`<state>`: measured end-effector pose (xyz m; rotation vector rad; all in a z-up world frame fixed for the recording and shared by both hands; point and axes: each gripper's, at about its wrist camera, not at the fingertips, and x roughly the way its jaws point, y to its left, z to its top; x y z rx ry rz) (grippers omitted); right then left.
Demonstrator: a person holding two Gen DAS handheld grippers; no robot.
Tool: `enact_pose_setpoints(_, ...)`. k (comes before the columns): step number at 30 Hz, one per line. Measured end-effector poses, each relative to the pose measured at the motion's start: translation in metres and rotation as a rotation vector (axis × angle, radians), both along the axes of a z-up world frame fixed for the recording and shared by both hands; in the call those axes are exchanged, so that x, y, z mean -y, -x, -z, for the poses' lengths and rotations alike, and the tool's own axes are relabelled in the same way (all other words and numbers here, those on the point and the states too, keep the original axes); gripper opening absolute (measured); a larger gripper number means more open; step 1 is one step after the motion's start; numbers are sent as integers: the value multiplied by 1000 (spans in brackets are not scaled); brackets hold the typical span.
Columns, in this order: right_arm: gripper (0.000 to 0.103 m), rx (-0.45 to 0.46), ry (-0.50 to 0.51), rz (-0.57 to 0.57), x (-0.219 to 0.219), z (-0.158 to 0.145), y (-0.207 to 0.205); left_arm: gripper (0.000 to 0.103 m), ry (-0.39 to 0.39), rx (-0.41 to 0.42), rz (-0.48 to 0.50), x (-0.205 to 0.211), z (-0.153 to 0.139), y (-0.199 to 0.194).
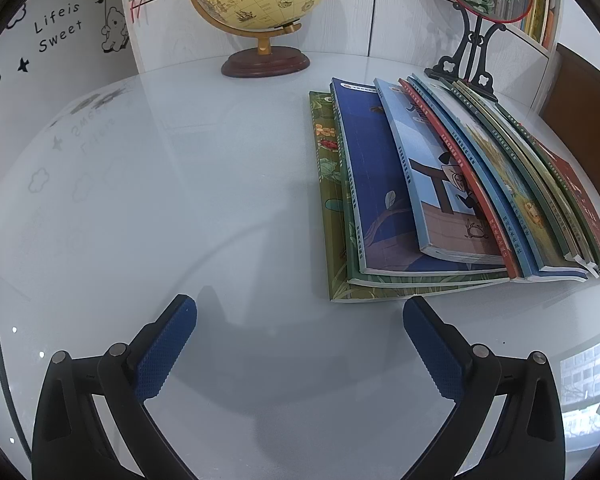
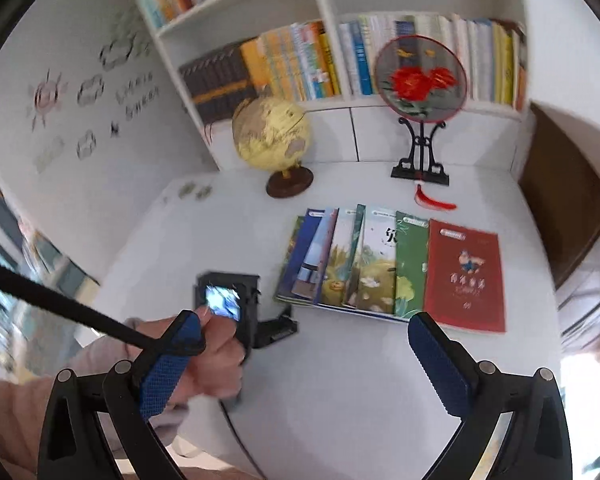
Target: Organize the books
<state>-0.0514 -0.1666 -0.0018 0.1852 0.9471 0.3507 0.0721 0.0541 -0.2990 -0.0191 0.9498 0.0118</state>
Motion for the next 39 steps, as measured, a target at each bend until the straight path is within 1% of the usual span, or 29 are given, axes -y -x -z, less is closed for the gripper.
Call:
enact_pose_setpoints(1,103,-18,-22,-16,2,-3,0,103,0,0,0,0,0,0)
enact_pose_setpoints(2,103,-12,-32,-52,1,-6,4,103,0,0,0,0,0,0)
enact_pose_setpoints(3,103,6,-21,-80,-3,-10,9,103,0,0,0,0,0,0)
enact_pose_setpoints(5,103,39,53,-111,-13,-13,19,103,0,0,0,0,0,0)
enact_pose_setpoints(7,103,46,53,-84,-10,-13,22,103,0,0,0,0,0,0)
enact_pose_setpoints(9,103,31,21,-22,3,-11,20,103,0,0,0,0,0,0)
enact_pose_setpoints(10,103,30,26,14,11,-11,19,103,0,0,0,0,0,0)
enact_pose_setpoints(13,103,33,83,108,31,-11,17,103,-1,0,0,0,1,0)
enact_pose_setpoints(16,103,22,103,196,52,-10,10,103,-1,0,0,0,1,0)
enact_pose_setpoints(17,103,21,143,210,53,-9,7,103,-1,0,0,0,1,0)
enact_pose_setpoints(19,103,33,194,213,51,-8,4,103,-1,0,0,0,1,0)
enact_pose_setpoints(21,103,38,202,220,52,-7,1,103,-1,0,0,0,1,0)
enact_pose_setpoints(25,103,50,280,230,35,0,-4,103,-1,0,0,0,1,0)
enact_pose_setpoints(28,103,58,256,259,33,1,-6,103,-1,0,-1,0,1,0)
enact_pose_setpoints(31,103,73,255,291,31,-2,-10,103,-1,0,-1,0,1,0)
enact_pose_setpoints(34,103,77,227,294,28,-3,-13,103,-1,0,-1,0,2,0)
enact_pose_setpoints(39,103,97,238,308,20,-4,-15,103,-1,-1,-1,0,2,-1)
